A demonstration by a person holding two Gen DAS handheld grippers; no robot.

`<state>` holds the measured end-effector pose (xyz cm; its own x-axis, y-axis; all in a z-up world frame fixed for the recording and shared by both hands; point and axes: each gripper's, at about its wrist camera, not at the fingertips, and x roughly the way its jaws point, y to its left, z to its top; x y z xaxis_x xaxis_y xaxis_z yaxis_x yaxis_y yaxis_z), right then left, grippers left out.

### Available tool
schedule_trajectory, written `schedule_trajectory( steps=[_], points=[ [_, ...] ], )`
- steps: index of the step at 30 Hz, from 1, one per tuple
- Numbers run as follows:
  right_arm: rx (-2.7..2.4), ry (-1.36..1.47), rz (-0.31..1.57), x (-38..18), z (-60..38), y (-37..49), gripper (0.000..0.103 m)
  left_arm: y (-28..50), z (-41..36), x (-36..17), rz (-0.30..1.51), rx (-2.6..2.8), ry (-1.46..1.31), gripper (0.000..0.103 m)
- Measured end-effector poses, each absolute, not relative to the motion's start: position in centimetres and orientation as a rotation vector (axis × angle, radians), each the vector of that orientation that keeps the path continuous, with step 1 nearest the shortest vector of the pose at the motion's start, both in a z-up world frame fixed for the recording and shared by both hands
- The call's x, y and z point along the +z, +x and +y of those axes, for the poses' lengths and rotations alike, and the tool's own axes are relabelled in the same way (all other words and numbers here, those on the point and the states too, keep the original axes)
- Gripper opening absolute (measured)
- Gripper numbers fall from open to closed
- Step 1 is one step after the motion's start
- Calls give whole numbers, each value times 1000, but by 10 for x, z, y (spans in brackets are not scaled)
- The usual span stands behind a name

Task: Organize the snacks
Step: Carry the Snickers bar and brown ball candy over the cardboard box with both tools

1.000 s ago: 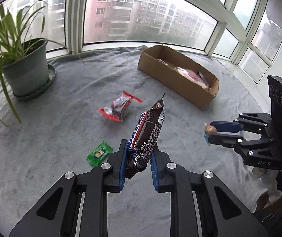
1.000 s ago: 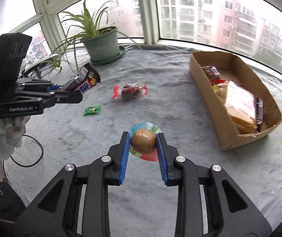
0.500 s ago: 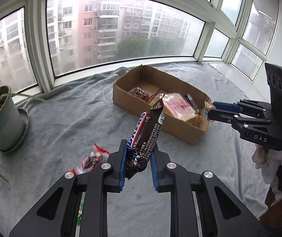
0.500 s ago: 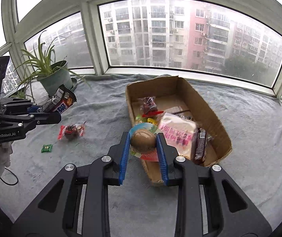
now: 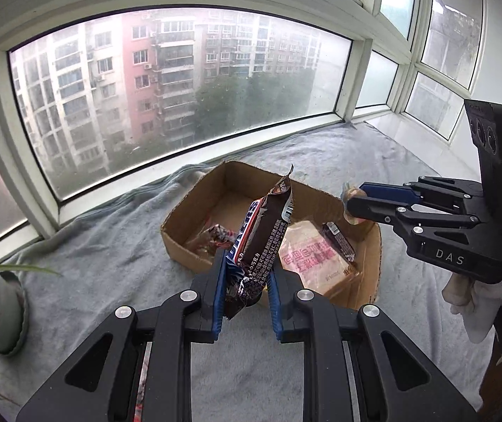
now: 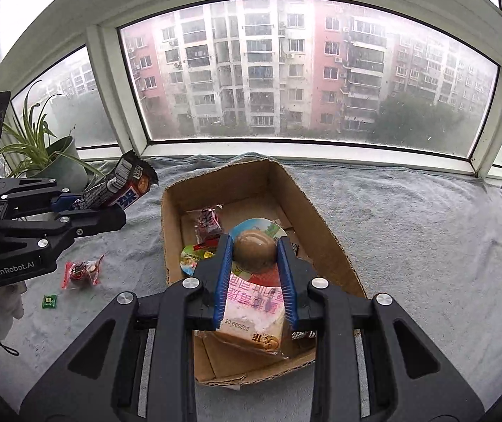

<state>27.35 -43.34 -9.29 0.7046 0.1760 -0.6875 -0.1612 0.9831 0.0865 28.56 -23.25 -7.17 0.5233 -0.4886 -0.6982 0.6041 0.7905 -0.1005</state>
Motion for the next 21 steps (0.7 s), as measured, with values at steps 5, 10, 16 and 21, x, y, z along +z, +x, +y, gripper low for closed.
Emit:
schedule_trajectory(
  steps=[5,10,16,21],
  points=[
    [171,34,778,-101,-444,285,27,305,-255,-78,792,-667,169,19],
    [164,62,795,-115,-451,296,27,323,-268,-91,818,-660,172,19],
    [161,82,815,-129,-455,309,27,342,-278,-105,852,-653,156,19],
    [159,99,826,-136,-458,318,27,355,-283,-113,875,-641,147,19]
  ],
)
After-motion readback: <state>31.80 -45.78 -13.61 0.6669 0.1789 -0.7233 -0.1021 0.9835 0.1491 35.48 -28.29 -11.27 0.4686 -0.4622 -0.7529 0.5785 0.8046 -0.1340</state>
